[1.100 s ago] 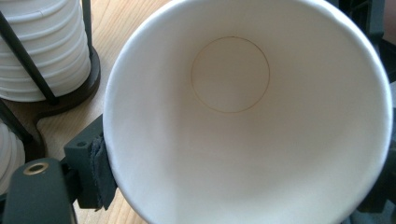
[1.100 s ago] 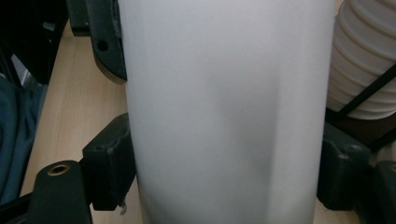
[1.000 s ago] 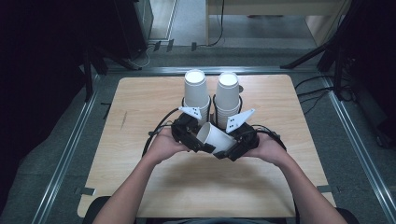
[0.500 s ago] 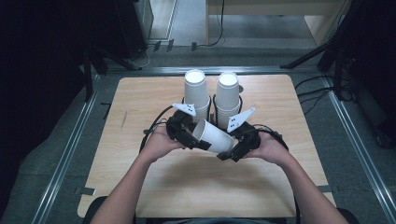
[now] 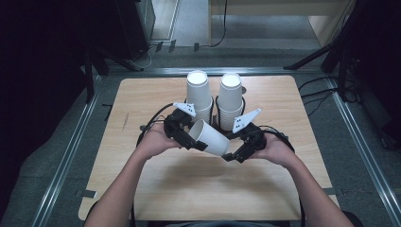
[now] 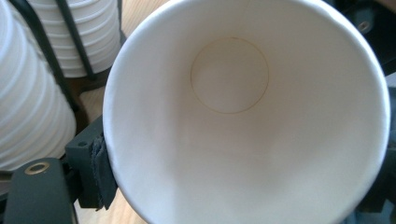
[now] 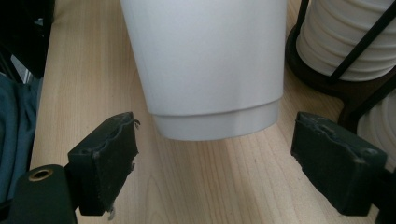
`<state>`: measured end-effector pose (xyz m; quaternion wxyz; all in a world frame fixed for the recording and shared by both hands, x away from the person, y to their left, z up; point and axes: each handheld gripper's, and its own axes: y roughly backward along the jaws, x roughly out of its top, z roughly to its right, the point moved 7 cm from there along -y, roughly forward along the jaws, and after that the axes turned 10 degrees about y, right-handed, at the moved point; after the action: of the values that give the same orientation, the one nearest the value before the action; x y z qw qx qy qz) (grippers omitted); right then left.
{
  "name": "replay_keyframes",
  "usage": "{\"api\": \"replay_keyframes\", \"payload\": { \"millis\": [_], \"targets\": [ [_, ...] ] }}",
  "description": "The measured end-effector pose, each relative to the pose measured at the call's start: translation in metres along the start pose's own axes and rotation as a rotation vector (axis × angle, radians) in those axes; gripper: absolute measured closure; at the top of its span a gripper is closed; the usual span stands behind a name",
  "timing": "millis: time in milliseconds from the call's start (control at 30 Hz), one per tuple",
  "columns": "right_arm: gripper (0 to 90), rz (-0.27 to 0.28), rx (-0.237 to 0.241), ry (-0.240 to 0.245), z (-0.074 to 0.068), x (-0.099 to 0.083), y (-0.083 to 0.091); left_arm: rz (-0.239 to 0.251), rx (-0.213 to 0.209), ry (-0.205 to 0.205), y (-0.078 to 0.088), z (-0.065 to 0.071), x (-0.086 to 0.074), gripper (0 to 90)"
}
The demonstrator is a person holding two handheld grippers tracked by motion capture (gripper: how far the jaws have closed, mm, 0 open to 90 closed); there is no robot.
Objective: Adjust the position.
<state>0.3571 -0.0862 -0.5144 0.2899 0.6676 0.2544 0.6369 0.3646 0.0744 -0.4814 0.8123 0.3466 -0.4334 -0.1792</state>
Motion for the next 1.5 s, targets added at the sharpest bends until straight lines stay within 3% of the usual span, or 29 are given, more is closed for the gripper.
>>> {"api": "replay_keyframes", "payload": {
  "millis": [133,333,533,1167,1500],
  "targets": [
    [14.6,0.005,-0.001,-0.003,0.001,0.000,0.000,-0.065,0.041,-0.029,0.000,-0.002,-0.002,11.4],
    [14.6,-0.007,-0.025,-0.006,0.003,-0.001,-0.002,-0.101,0.082,-0.038,0.003,-0.005,0.001,11.3],
    [14.6,0.009,-0.021,-0.010,0.004,0.000,-0.002,-0.179,0.120,-0.082,0.000,-0.005,0.003,11.2],
    [14.6,0.039,-0.035,-0.009,0.006,0.003,-0.008,-0.305,0.179,-0.206,-0.017,-0.005,0.018,11.2],
    [17.9,0.029,-0.046,0.035,0.005,0.003,-0.018,-0.351,0.188,-0.281,-0.027,0.003,0.020,10.9]
  ]
}}
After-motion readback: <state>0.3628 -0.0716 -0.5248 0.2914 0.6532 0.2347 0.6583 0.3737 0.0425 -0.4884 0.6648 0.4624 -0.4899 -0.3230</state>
